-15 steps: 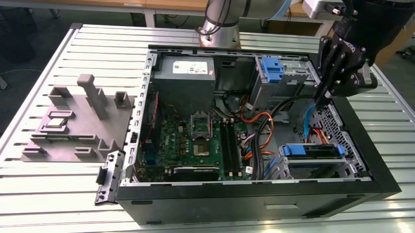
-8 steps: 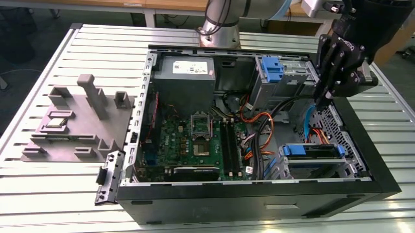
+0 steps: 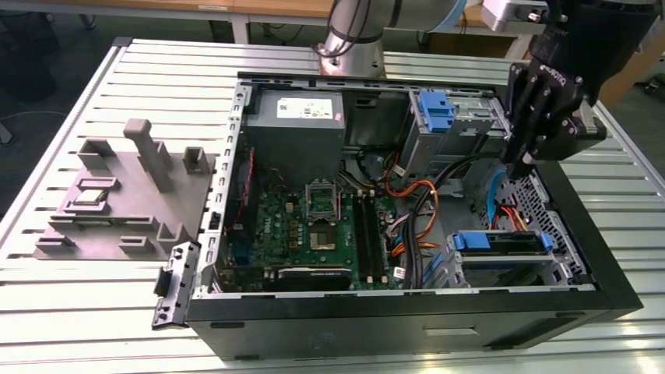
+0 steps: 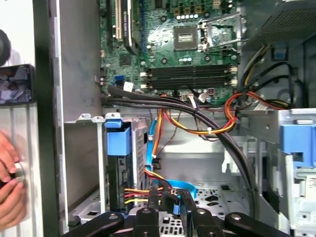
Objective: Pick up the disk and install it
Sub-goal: 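Insert the second disk wire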
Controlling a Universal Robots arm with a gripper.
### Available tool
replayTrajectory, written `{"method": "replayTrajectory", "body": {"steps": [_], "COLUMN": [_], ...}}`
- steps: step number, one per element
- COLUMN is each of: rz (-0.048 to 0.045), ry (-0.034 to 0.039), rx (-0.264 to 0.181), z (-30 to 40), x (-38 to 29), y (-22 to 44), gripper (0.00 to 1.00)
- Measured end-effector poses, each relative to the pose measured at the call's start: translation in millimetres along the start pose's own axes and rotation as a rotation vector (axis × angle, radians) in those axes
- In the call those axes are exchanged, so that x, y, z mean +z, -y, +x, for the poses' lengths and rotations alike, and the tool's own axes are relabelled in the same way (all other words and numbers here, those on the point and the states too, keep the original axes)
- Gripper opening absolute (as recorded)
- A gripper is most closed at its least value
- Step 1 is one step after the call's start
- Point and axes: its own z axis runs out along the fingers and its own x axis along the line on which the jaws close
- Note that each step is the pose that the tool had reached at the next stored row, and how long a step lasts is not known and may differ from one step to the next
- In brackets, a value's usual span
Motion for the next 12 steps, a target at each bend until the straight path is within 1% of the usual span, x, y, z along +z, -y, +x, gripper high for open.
{"method": "replayTrajectory", "body": {"steps": [1, 2, 4, 8, 9, 10, 11, 12], "rz": [0.0004, 0.0006, 0.0007, 0.0006, 0.0006, 0.0006, 0.0007, 0.0010], "ry": [-0.0070, -0.0122, -0.0168, -0.0225, -0.0238, -0.0259, -0.0295, -0.0336], "rx": [0.000, 0.000, 0.000, -0.001, -0.001, -0.001, -0.001, -0.001], "z": [-0.1, -0.2, -0.7, -1.6, -1.8, -1.9, -2.1, -2.2], "x": [0.6, 1.3, 3.7, 9.4, 10.8, 11.7, 12.2, 12.9], "y": [0.2, 0.3, 0.5, 1.2, 1.2, 1.2, 1.2, 1.2], "gripper": [0.31, 0.31, 0.31, 0.31, 0.30, 0.24, 0.24, 0.21]}}
